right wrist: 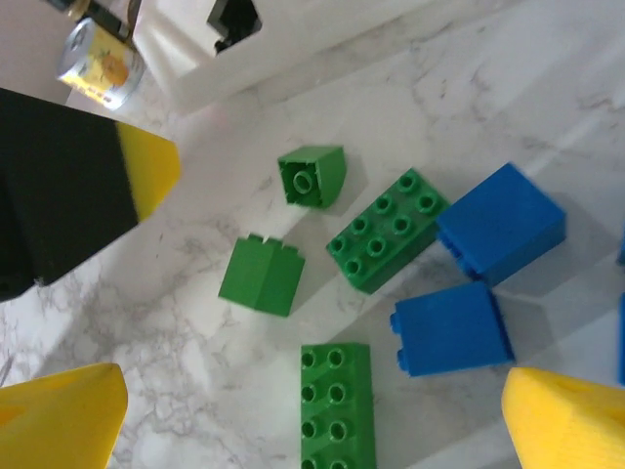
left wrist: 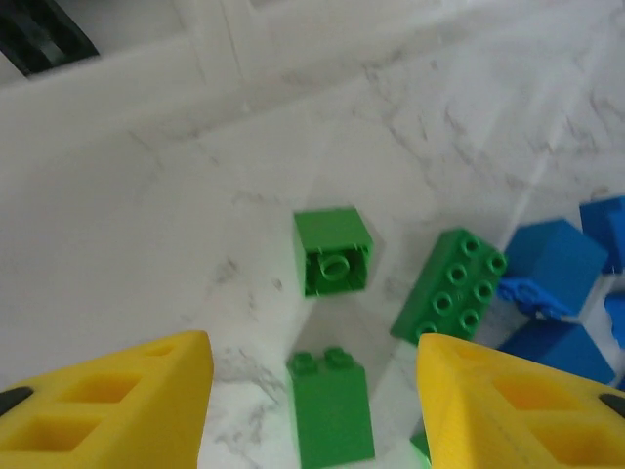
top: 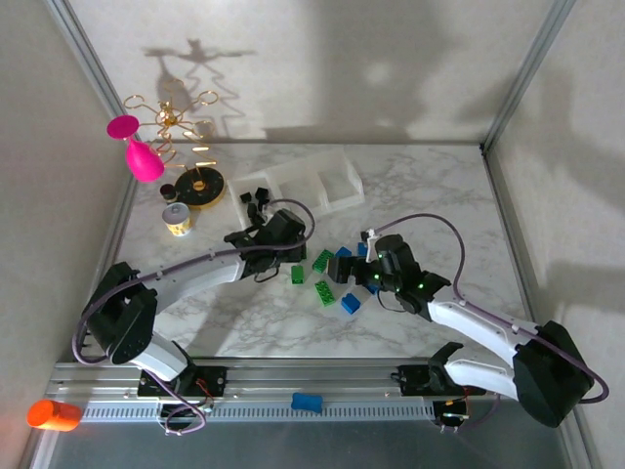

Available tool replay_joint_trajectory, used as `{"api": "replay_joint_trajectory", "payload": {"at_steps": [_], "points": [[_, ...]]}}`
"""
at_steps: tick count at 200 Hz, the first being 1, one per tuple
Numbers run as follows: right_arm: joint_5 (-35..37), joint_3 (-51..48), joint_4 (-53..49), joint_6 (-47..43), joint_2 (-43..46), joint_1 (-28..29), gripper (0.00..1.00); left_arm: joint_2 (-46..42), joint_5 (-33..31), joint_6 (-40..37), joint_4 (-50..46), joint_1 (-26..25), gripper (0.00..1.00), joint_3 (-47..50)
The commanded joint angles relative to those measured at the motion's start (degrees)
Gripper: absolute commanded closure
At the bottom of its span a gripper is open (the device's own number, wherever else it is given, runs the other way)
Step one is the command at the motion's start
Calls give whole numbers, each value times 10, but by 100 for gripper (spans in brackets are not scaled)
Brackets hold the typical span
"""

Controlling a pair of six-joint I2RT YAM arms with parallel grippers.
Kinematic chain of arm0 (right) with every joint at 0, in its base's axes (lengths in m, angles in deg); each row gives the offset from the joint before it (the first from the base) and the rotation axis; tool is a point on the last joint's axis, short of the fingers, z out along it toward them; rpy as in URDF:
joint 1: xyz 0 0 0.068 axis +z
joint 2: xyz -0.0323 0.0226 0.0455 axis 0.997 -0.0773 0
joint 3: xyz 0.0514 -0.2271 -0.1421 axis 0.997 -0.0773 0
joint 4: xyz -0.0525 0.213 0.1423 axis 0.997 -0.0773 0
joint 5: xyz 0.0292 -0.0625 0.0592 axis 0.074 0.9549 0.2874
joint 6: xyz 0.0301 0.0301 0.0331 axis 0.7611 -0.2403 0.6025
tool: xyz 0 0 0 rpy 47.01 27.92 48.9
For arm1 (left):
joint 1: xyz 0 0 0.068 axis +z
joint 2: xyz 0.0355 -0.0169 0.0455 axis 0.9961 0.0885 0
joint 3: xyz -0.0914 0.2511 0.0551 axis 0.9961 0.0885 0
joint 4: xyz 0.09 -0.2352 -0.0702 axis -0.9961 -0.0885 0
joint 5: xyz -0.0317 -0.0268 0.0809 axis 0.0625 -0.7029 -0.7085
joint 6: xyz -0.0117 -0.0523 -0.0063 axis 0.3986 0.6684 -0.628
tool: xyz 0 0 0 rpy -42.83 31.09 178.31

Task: Sort the legos into containers by color
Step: Pick up the lego from the center of the table.

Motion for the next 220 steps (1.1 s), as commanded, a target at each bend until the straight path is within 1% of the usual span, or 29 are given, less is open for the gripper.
{"api": "replay_joint_trajectory", "payload": {"at_steps": [1, 21, 43, 86, 103, 151, 178, 220], "points": [[15, -17, 13, 0, -1, 26, 1, 0, 11, 25, 13, -23, 42, 16], [20, -32, 23, 4, 4, 44, 1, 19, 10, 33, 13, -42, 42, 16], [25, -46, 35, 15, 14, 48, 1, 45, 9, 42, 13, -53, 41, 15], [42, -52, 32, 16, 26, 48, 1, 84, -24, 60, -3, -55, 41, 19], [47, -51, 30, 14, 27, 49, 1, 98, -17, 63, 2, -54, 42, 20], [53, -49, 28, 14, 25, 49, 1, 119, -23, 71, 16, -54, 52, 19], [55, -49, 27, 14, 27, 48, 1, 129, -47, 71, 3, -53, 57, 13], [58, -49, 28, 15, 27, 48, 1, 126, -41, 70, 10, -52, 63, 16]]}}
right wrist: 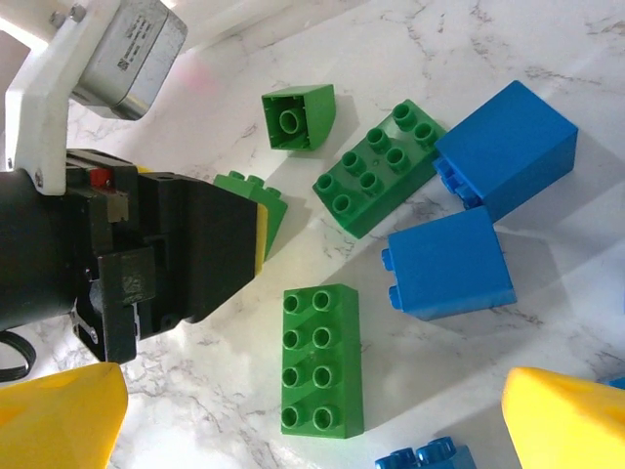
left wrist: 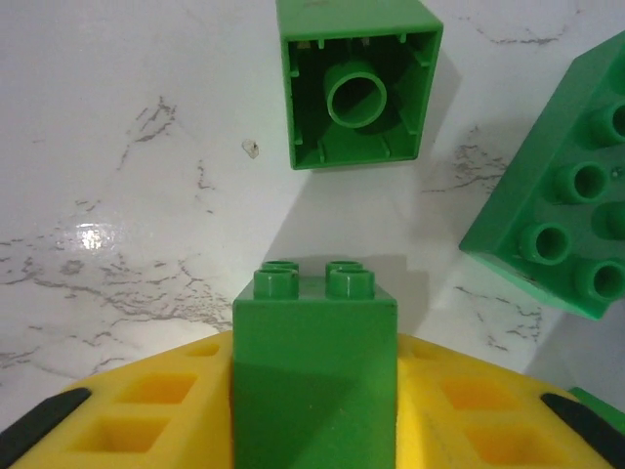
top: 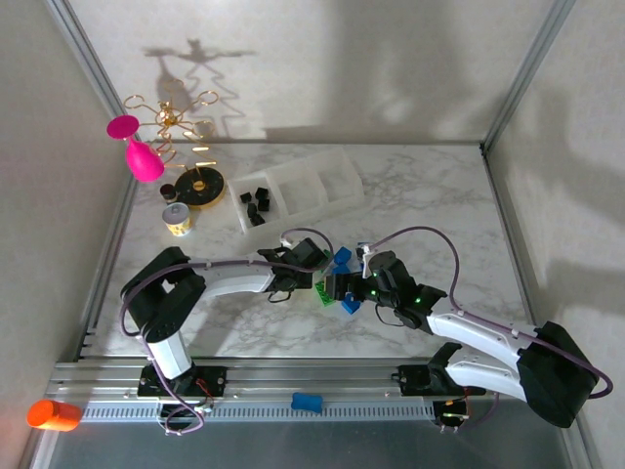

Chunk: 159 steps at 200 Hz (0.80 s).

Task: Sort the legos into containers by color
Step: Pick up the lego from the center of the table.

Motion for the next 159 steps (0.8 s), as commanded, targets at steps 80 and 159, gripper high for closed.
{"api": "replay_joint_trajectory", "payload": {"at_steps": [80, 159], "points": [[12, 31, 13, -10, 8, 4, 1, -69, -26, -8, -33, 8, 67, -20], [73, 122, -32, -16, 11, -2, 1, -80, -35, -70, -52, 81, 67, -140]]}}
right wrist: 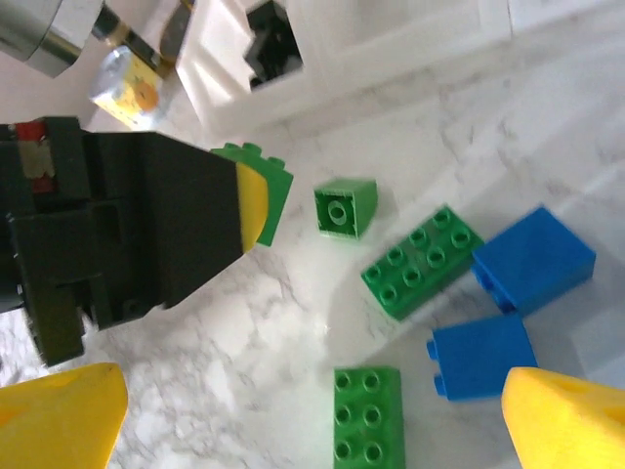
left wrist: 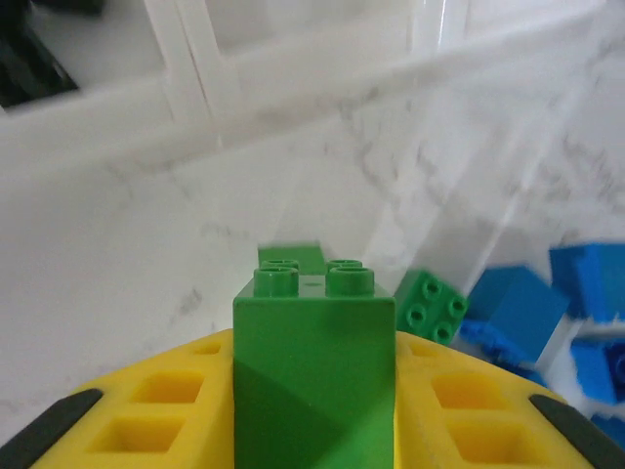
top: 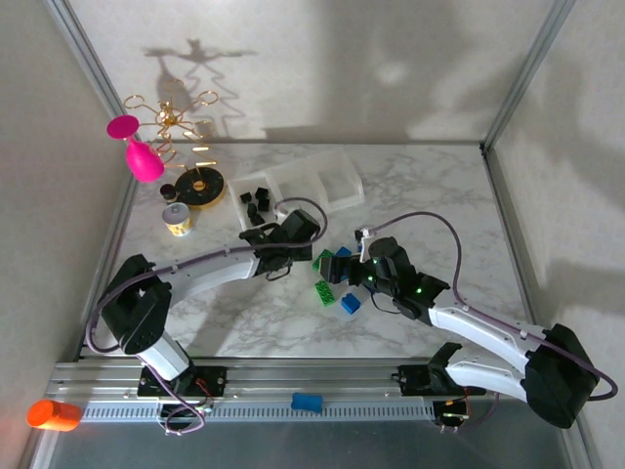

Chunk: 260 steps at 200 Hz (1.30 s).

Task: Sort the legos into containers by color
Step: Pick up the lego from the center of the table, then place the lego in the container.

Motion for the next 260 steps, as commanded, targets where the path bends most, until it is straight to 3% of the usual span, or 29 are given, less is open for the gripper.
{"api": "replay_joint_trajectory", "payload": {"at_steps": [1, 116, 201, 230, 260], "points": [[39, 31, -13, -7, 8, -3, 1, -4, -14, -33, -15, 31, 67, -45], [-8, 120, 39, -23, -124, -56, 1, 223, -11, -79, -26, 154, 67, -281], [-26, 124, 42, -22, -151, -76, 1, 394, 19, -96, -72, 169, 66, -486], [-26, 121, 41, -23, -145, -80, 1, 408, 35, -103, -71, 170, 54, -503], [-26, 125, 35, -28, -141, -83, 1, 401, 40, -105, -86, 170, 51, -521]]}}
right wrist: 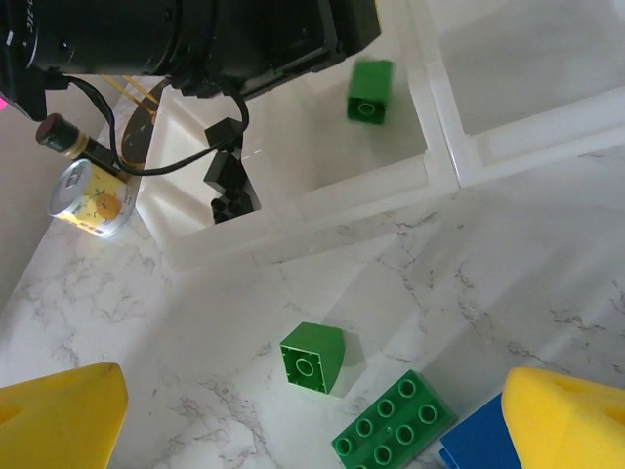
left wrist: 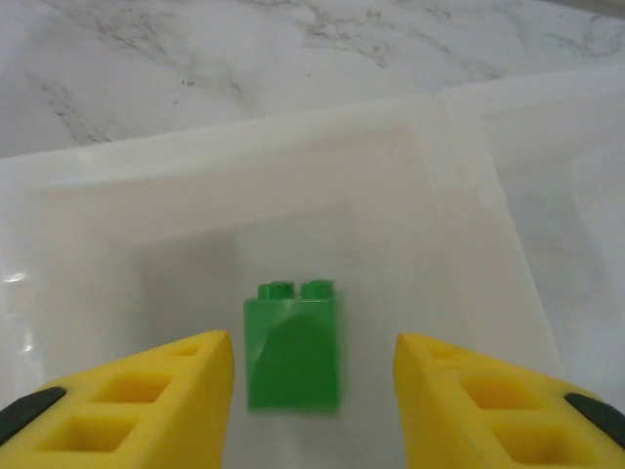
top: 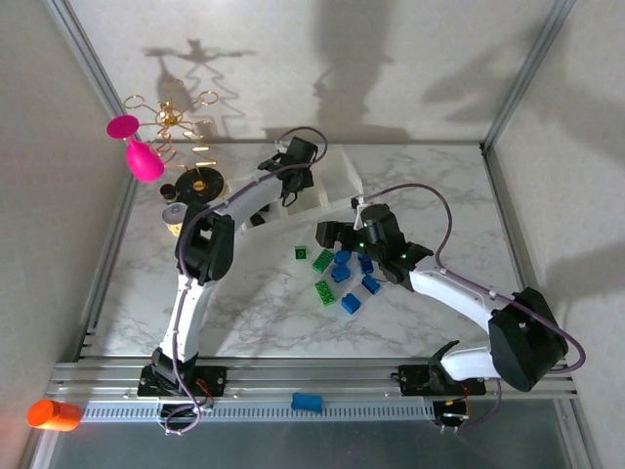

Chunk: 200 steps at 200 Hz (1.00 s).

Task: Sort the legos into containers by color
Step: Place the lego in the container, then pick up the lego from the center of the table.

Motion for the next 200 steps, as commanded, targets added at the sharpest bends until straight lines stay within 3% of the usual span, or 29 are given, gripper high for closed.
{"api": "replay_joint_trajectory", "payload": {"at_steps": [1, 40, 128, 200], "points": [[-4, 14, 4, -12, 11, -6, 1, -6, 10, -9, -27, 5, 51, -32], [-6, 8, 1, -18, 20, -7, 1, -83, 29, -7, -8, -4, 51, 31], [-31, -52, 1, -18, 52, -7, 1, -315, 21, 27, 82, -62, 51, 355], [-55, -123, 21, 12, 70, -4, 1, -388, -3, 89, 105, -122, 50, 506]]}}
